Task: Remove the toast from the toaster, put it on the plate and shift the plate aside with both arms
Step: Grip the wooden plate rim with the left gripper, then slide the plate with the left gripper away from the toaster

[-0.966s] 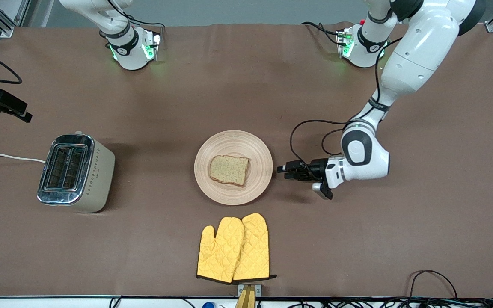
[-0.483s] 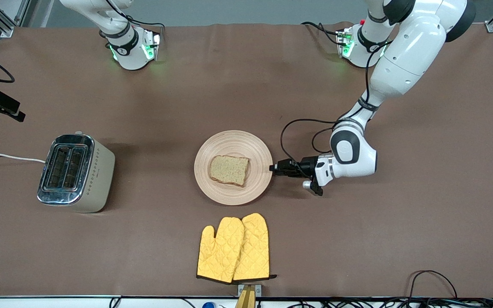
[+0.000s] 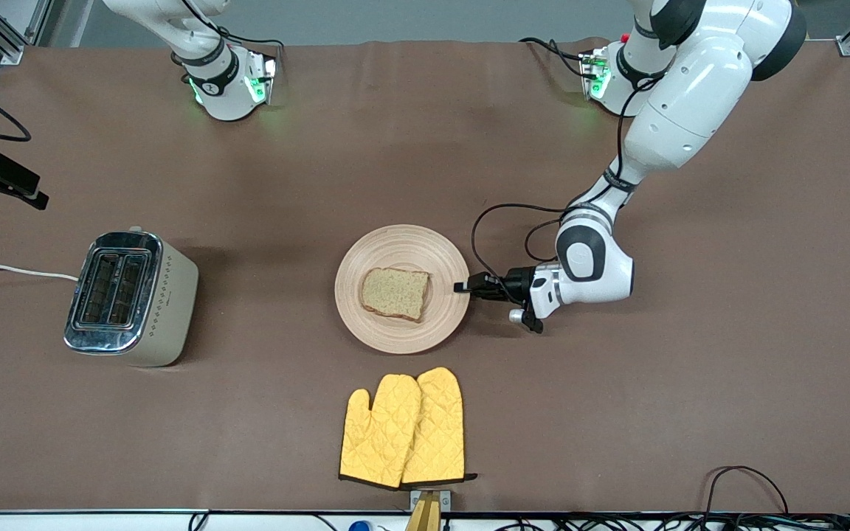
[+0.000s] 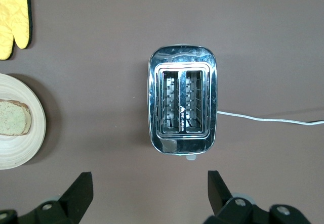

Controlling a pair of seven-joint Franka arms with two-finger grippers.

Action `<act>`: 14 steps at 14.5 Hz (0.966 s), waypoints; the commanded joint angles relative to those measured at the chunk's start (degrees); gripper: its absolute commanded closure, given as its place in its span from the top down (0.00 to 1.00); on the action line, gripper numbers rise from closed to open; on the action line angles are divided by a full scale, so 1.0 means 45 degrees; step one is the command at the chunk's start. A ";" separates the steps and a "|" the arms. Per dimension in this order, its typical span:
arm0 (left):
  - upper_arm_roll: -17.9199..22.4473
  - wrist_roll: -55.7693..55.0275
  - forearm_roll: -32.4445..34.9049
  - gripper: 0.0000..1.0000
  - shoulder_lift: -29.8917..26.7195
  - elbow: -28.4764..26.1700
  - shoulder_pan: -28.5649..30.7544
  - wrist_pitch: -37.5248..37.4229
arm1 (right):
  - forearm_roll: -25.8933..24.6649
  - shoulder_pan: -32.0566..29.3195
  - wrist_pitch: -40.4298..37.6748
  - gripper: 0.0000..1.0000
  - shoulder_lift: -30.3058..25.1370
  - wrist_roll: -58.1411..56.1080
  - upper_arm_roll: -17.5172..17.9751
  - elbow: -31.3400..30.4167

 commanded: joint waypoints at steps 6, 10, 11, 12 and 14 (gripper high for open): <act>0.0071 0.0421 -0.0046 0.01 -0.0782 0.0474 0.0532 0.0046 | -0.0150 -0.0255 -0.0212 1.00 -0.0118 -0.0171 0.0245 0.0027; 0.0072 0.0323 0.0924 0.00 -0.1720 0.0357 0.1643 -0.0071 | -0.0170 -0.0255 -0.0212 1.00 -0.0118 -0.0190 0.0245 0.0027; 0.0052 0.0265 0.1530 0.00 -0.1896 0.0357 0.2072 -0.0265 | -0.0170 -0.0255 -0.0212 1.00 -0.0118 -0.0190 0.0245 0.0027; 0.0052 -0.0123 0.1942 0.00 -0.2052 0.0338 0.2521 -0.0750 | -0.0170 -0.0255 -0.0212 1.00 -0.0118 -0.0190 0.0245 0.0027; 0.0071 -0.0613 0.2858 0.00 -0.2287 0.0357 0.3496 -0.1688 | -0.0170 -0.0197 -0.0542 1.00 -0.0118 -0.0151 0.0245 0.0027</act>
